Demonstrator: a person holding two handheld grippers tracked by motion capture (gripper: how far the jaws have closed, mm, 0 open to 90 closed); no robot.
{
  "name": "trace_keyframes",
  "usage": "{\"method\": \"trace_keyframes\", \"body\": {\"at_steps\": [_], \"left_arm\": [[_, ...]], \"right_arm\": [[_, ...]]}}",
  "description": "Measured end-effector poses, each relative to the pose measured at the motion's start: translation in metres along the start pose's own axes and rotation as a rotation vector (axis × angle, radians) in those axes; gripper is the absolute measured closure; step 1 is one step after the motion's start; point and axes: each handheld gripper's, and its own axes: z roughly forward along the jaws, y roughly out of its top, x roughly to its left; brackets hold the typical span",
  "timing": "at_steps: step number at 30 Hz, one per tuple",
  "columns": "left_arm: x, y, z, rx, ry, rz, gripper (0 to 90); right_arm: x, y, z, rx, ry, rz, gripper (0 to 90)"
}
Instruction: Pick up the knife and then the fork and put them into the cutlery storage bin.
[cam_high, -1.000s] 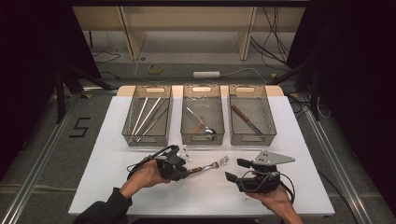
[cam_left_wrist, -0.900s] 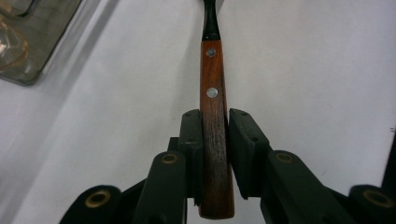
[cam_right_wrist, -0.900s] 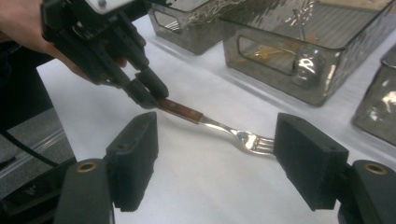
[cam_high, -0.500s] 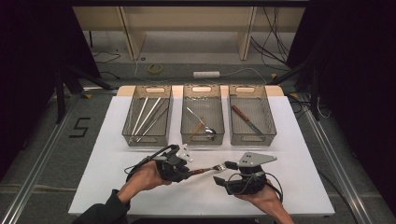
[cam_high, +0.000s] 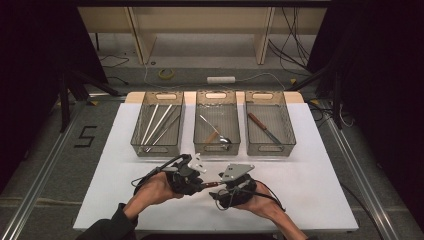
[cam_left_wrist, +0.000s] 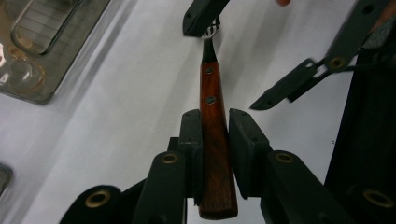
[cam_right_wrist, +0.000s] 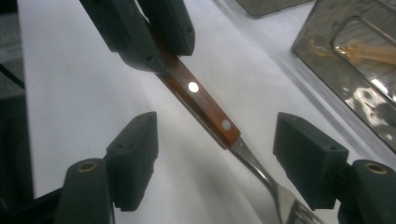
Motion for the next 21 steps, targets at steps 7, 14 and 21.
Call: {"method": "trace_keyframes", "body": {"at_steps": [7,14,21], "left_arm": [[0.001,0.0,0.0,0.007,0.001,0.006,75.3],[0.001,0.001,-0.001,-0.001,0.001,-0.002,75.3],[0.004,0.001,-0.01,-0.045,-0.028,-0.015,75.2]], "right_arm": [[-0.002,0.002,0.015,0.024,-0.011,-0.078,44.7],[0.0,0.002,0.018,0.025,-0.035,-0.142,60.5],[0.002,0.007,0.01,0.028,-0.06,-0.265,69.4]]}}
